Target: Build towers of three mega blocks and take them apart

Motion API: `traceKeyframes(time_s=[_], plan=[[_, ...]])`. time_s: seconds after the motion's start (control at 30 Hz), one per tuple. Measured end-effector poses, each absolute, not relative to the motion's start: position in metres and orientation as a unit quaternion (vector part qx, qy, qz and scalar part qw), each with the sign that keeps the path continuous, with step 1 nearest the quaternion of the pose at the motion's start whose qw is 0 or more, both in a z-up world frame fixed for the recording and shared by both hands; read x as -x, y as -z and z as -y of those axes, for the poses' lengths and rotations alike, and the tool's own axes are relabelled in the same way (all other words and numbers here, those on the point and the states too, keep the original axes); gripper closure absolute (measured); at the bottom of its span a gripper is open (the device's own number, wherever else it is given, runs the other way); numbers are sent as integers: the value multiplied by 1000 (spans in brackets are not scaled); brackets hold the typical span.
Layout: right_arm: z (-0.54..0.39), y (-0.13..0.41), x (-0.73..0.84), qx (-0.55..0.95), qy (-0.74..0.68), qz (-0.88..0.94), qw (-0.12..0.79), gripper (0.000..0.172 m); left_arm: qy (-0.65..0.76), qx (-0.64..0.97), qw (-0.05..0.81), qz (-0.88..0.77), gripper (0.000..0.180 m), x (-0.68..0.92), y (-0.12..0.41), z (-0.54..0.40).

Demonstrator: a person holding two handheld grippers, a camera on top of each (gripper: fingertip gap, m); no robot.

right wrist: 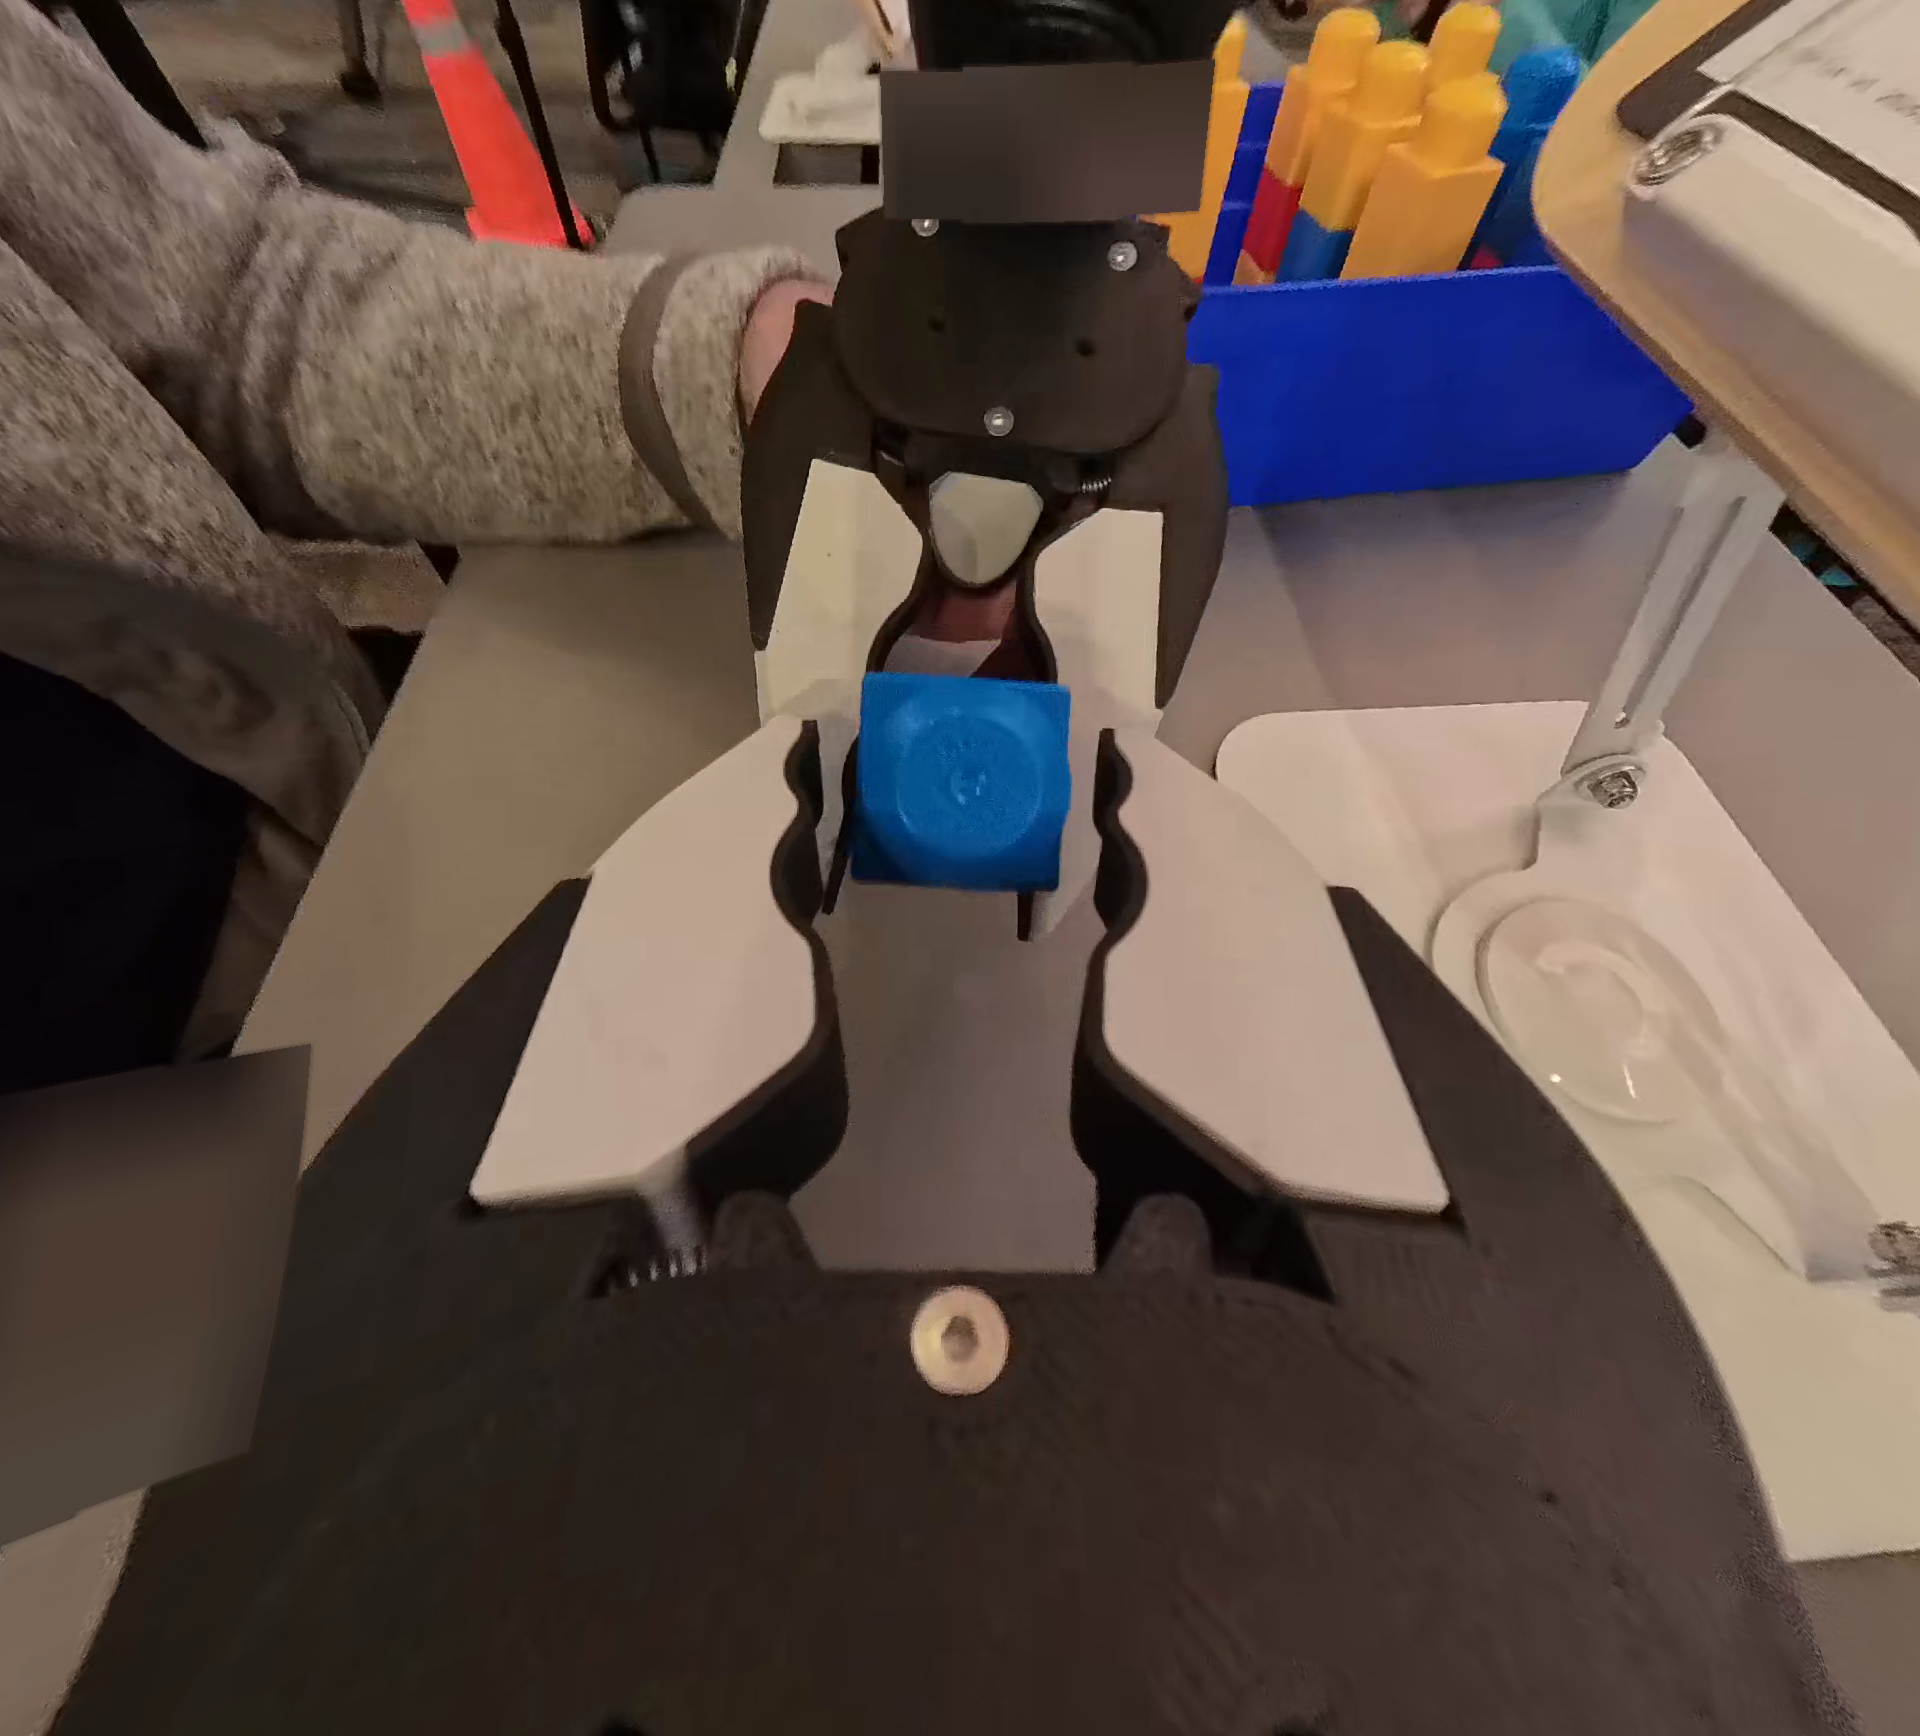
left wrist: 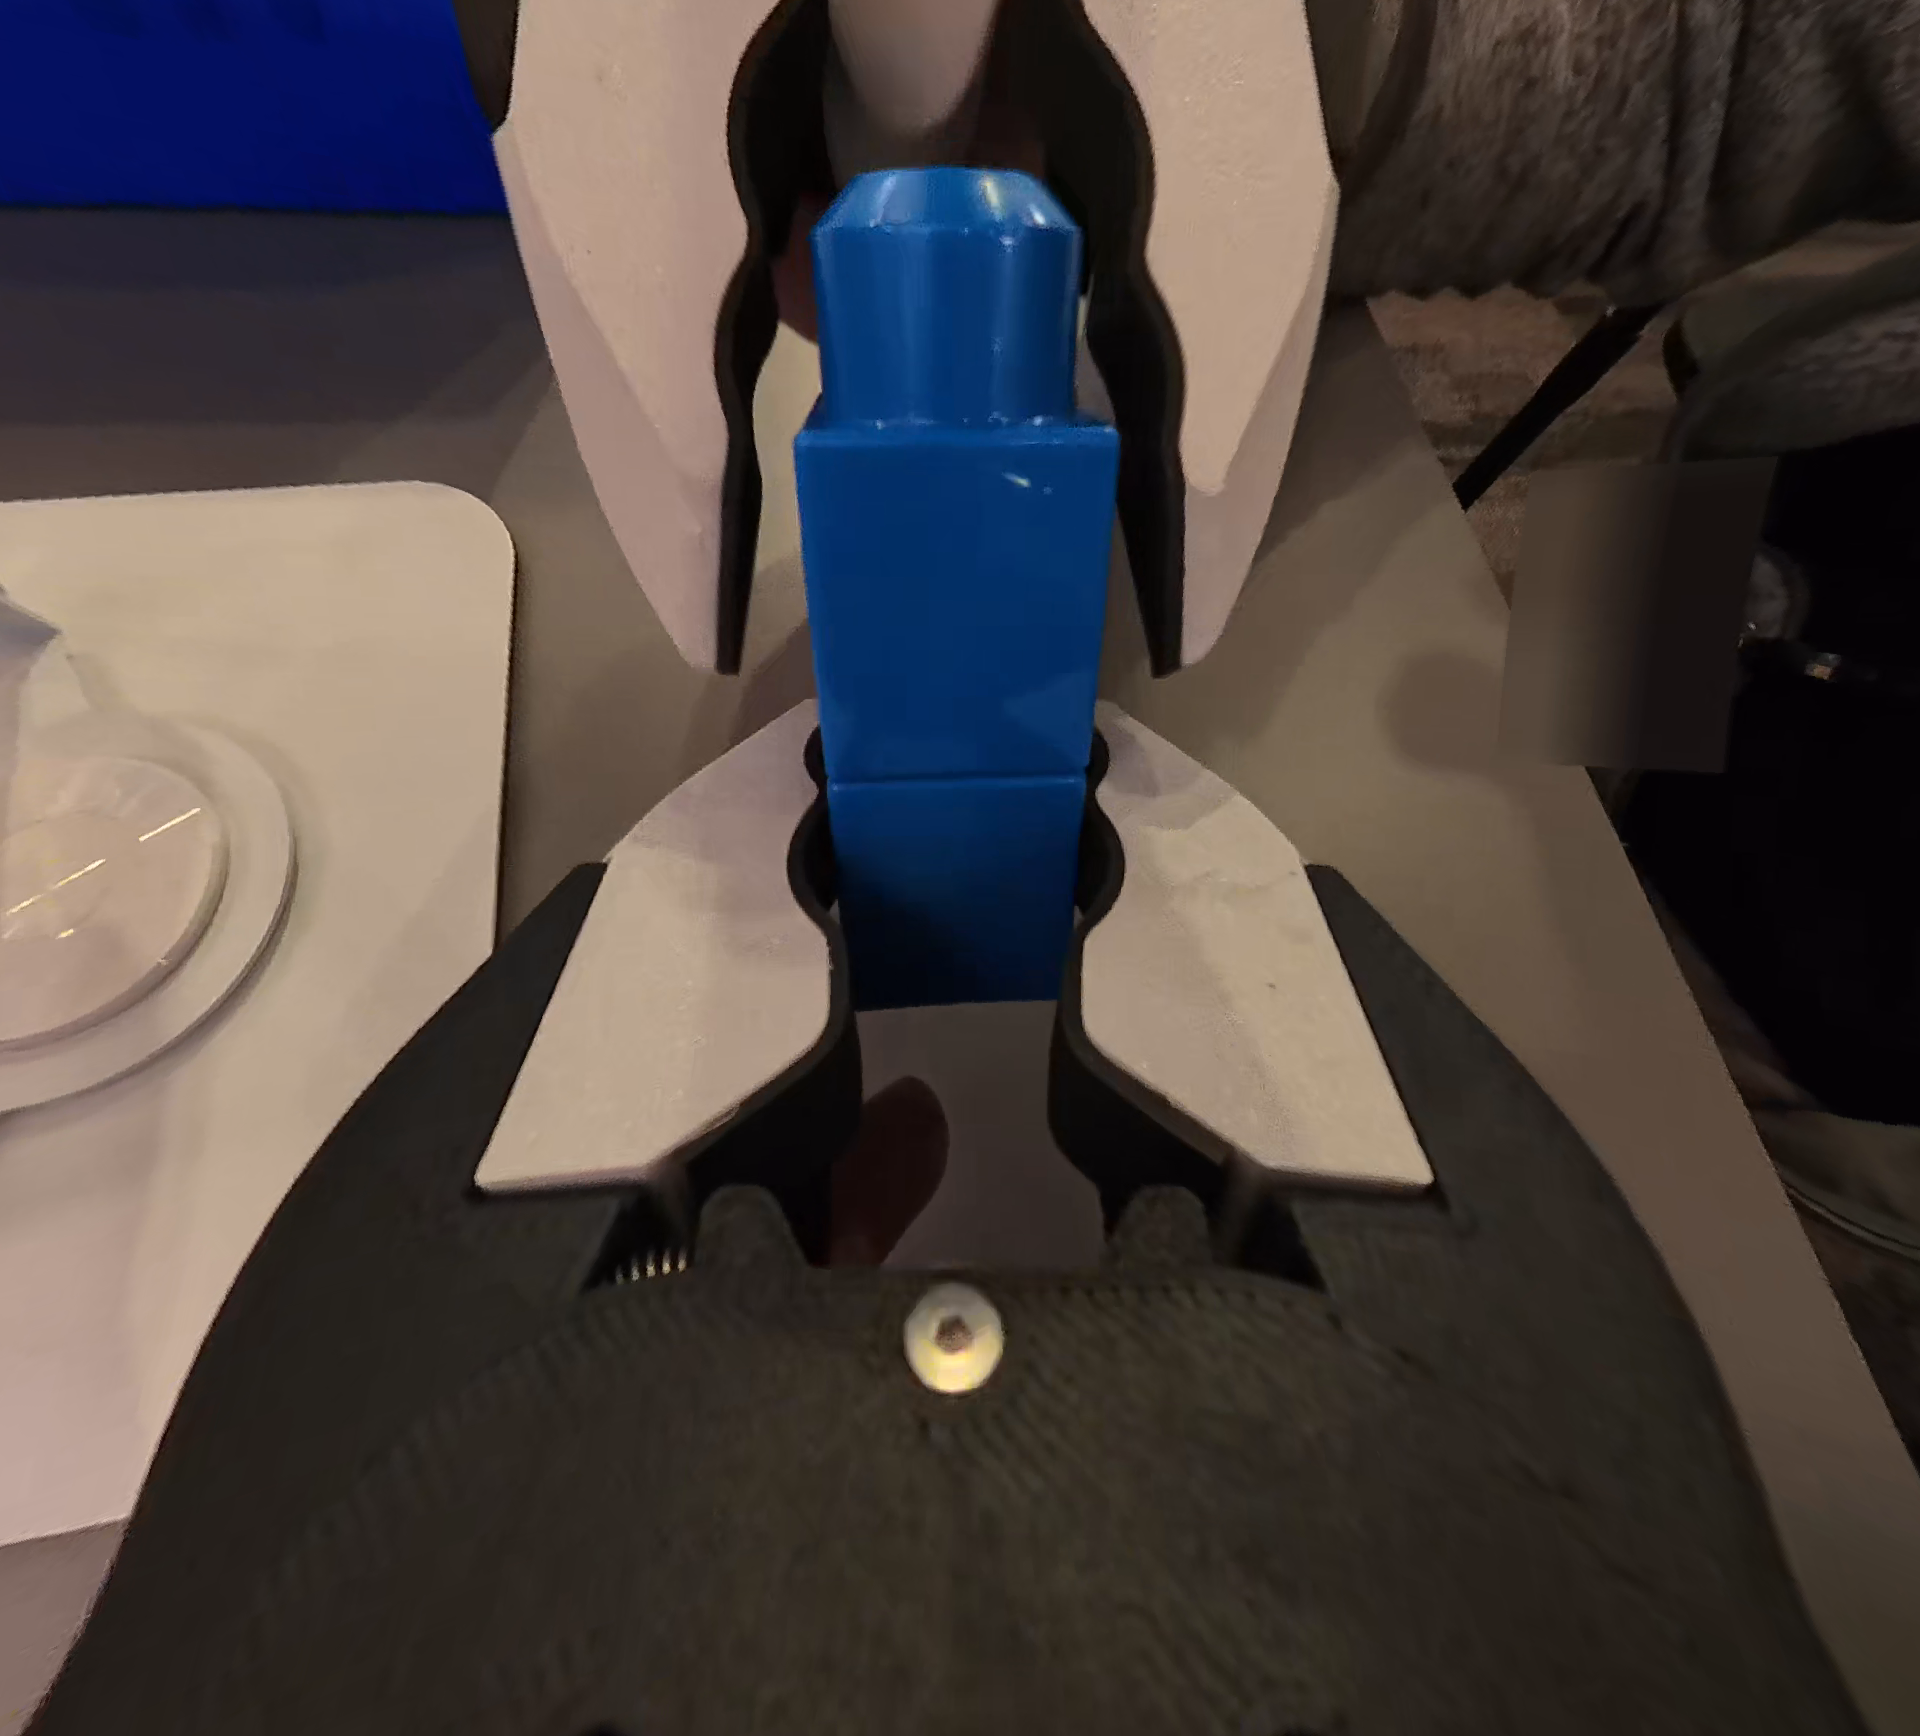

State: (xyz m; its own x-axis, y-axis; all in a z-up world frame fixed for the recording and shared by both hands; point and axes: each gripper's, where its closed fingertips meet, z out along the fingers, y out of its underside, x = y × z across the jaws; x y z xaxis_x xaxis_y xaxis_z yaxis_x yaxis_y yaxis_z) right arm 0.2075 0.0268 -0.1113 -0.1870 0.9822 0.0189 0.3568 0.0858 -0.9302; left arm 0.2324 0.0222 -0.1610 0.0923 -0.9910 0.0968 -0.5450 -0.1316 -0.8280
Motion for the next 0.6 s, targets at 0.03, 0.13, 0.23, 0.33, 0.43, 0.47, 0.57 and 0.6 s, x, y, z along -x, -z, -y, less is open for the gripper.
traceKeyframes(time_s=[0.03, 0.13, 0.23, 0.33, 0.43, 0.47, 0.57, 0.6], plan=[[-24, 114, -208, 521, -418, 652, 358, 130, 348, 666, 315, -580, 139, -233, 162, -20], [-27, 122, -210, 532, -399, 660, 350, 136, 330, 674, 310, -584, 139, -231, 168, -22], [-29, 127, -210, 535, -390, 661, 353, 136, 324, 677, 309, -584, 139, -230, 172, -25], [-30, 118, -209, 533, -386, 655, 372, 136, 327, 672, 321, -581, 139, -230, 167, -26], [-41, 88, -220, 530, -417, 608, 420, 136, 309, 687, 311, -580, 139, -222, 174, -28], [-49, 76, -229, 530, -426, 588, 437, 136, 321, 682, 318, -576, 139, -226, 168, -26], [-78, 57, -263, 556, -389, 560, 476, 136, 308, 672, 329, -588, 140, -230, 161, -24], [-88, 46, -276, 564, -384, 544, 489, 136, 318, 670, 327, -586, 140, -230, 162, -24]])
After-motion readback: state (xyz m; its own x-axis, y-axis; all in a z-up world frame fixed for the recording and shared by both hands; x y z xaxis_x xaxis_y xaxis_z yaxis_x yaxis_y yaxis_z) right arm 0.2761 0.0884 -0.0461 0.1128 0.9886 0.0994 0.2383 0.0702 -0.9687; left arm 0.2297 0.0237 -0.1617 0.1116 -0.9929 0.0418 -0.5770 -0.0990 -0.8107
